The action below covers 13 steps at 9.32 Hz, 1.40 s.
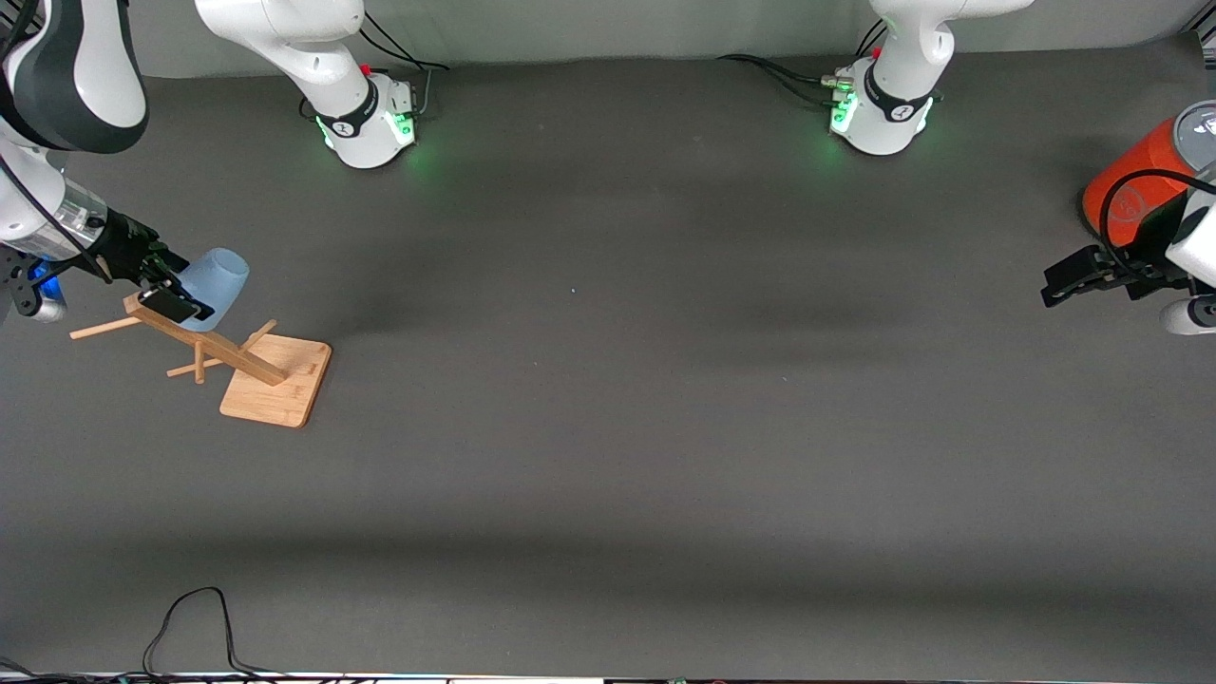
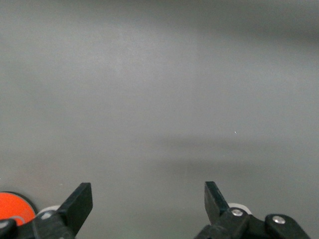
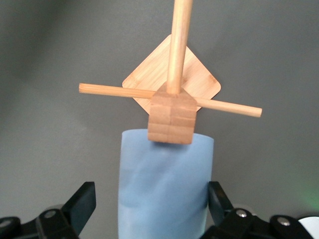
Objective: Rotate and upright cup with both arms
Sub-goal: 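Close the right gripper on the blue cup's base, then lift the blue cup off the peg and carry it to mid-table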
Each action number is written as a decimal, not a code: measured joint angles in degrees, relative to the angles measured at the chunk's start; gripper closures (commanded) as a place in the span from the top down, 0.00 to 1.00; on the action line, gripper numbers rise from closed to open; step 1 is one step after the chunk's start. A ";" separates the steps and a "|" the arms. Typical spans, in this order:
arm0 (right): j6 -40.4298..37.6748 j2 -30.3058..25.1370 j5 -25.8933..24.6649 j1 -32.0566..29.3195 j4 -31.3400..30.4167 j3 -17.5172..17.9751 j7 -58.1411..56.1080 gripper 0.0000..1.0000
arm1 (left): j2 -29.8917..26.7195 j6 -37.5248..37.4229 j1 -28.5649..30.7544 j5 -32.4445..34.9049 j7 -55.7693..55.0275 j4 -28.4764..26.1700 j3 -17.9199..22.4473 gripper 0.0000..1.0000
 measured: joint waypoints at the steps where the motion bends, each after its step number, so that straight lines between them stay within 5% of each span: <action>1: 0.31 0.22 0.01 0.00 -0.27 0.00 0.03 1.00 | 0.00 0.00 0.00 0.00 0.00 0.00 0.00 1.00; 2: 0.75 0.42 0.01 0.00 -0.49 0.00 0.06 0.97 | 0.00 0.00 0.00 0.00 0.00 0.00 0.00 1.00; 4: 0.77 0.70 0.01 0.00 -0.53 0.00 0.13 0.67 | 0.00 0.00 0.00 0.00 0.00 0.00 0.00 1.00; 13: -4.74 -3.61 0.19 3.79 -0.15 0.13 5.16 0.63 | 0.01 -0.01 0.00 -0.01 0.02 0.00 0.00 1.00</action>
